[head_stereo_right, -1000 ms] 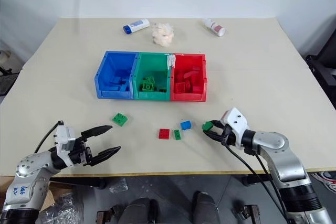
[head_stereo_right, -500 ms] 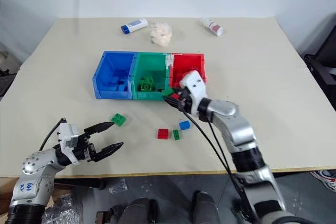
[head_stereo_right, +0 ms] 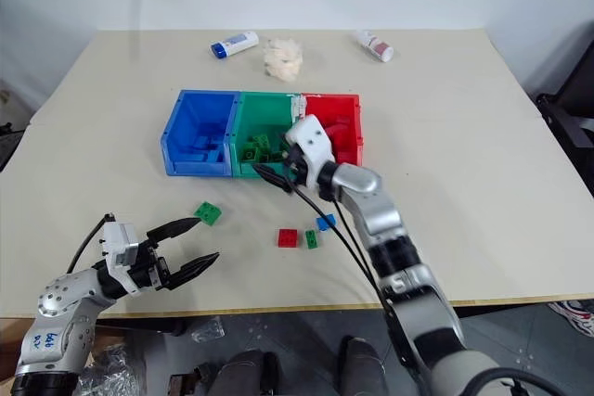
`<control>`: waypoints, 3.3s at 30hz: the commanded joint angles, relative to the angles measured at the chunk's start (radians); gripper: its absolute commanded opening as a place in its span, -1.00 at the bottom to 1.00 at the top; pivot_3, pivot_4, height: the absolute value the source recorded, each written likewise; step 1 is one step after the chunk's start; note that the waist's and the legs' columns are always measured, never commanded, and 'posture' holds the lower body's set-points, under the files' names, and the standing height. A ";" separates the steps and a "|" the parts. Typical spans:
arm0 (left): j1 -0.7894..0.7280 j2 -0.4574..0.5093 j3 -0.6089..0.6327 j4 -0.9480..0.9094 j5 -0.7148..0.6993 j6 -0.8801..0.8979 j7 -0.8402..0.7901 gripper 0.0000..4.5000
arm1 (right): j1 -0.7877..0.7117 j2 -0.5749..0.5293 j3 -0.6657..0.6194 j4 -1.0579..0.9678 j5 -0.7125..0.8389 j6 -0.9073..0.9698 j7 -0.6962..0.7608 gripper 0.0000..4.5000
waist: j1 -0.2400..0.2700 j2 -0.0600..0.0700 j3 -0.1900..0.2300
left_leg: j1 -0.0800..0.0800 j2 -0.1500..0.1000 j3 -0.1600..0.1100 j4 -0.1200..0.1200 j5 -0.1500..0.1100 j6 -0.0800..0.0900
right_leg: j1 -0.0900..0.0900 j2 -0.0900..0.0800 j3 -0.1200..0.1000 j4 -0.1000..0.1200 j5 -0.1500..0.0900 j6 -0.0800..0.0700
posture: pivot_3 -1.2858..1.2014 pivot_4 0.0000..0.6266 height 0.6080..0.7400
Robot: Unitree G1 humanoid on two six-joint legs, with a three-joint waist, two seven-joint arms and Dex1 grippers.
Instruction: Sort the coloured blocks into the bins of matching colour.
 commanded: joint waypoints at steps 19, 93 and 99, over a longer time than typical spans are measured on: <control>-0.249 0.037 -0.032 0.315 0.031 -0.060 -0.167 1.00 | 0.684 -0.534 -0.415 -0.607 0.211 0.212 0.144 0.99 | -0.001 0.000 0.000 | 0.002 0.000 0.003 0.001 0.000 0.001 | 0.002 0.000 0.000 -0.003 0.001 0.001 | 0.03 -0.52 1.00; -0.101 0.005 0.004 0.097 -0.060 -0.077 -0.190 1.00 | -0.320 0.090 -0.015 0.339 -0.060 -0.093 -0.076 0.15 | -0.016 -0.001 0.000 | 0.003 0.002 0.007 0.001 -0.001 0.000 | -0.001 0.001 0.001 0.001 0.001 0.000 | 0.03 -0.52 1.00; -0.117 0.023 0.007 0.111 -0.072 -0.068 -0.233 1.00 | -0.355 0.110 -0.037 0.435 -0.078 -0.198 -0.077 0.99 | -0.018 -0.001 0.000 | 0.003 0.002 0.008 0.001 -0.001 0.000 | -0.001 0.001 0.001 0.001 0.001 0.000 | 0.03 -0.52 1.00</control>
